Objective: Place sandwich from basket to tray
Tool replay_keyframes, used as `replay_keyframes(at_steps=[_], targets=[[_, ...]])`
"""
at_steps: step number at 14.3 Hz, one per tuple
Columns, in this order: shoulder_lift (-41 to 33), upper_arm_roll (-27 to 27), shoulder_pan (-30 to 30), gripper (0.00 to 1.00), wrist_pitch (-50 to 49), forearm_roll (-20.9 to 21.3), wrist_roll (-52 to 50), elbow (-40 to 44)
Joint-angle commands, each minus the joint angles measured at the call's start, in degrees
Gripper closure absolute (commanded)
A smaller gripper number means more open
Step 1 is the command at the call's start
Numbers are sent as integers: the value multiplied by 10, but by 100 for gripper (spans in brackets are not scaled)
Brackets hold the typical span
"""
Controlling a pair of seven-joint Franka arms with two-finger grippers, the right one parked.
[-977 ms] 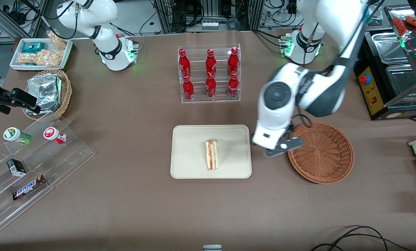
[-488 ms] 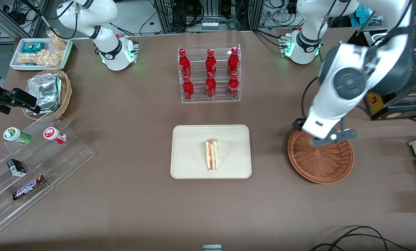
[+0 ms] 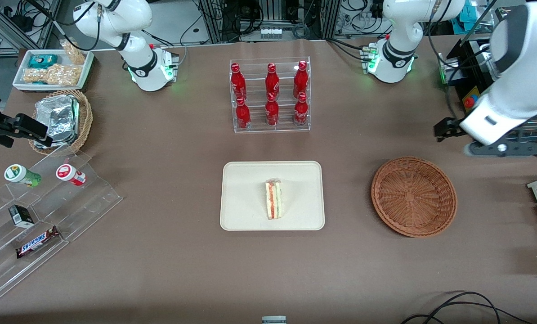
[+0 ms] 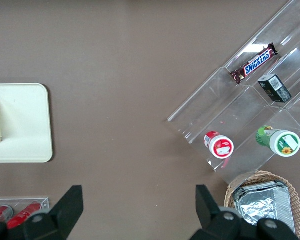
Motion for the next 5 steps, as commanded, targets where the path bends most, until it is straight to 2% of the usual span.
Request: replay_keyframes(at_steps=[1, 5], targets=[[1, 42, -25, 0, -10, -7, 36, 36], [32, 44, -22, 0, -8, -21, 34, 77]])
